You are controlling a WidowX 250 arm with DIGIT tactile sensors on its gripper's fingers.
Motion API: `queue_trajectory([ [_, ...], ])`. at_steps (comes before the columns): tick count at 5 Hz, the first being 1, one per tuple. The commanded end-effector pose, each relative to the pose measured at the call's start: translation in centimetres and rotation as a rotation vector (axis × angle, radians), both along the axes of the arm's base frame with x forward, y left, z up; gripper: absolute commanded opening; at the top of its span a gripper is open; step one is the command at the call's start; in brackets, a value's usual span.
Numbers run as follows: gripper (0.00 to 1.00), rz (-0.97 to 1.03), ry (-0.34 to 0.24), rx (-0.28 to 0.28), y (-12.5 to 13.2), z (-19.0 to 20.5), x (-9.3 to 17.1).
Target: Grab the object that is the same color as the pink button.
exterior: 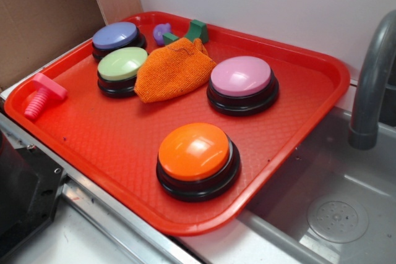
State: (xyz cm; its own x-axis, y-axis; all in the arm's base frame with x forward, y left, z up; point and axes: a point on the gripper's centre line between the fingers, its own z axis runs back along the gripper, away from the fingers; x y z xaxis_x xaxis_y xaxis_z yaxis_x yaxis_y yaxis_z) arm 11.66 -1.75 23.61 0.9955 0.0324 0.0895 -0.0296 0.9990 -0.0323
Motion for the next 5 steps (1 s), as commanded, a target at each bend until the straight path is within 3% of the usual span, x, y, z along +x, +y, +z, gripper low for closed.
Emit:
queue_trajectory([
  [1, 1.0, 0.0, 0.0, 0.0, 0.0, 0.0, 0.0],
  [3, 1.0, 0.316, -0.055, -0.02, 4.4, -3.9, 0.5],
  [5, 1.0, 0.514, -0.095, -0.084, 10.3, -11.5, 0.8],
])
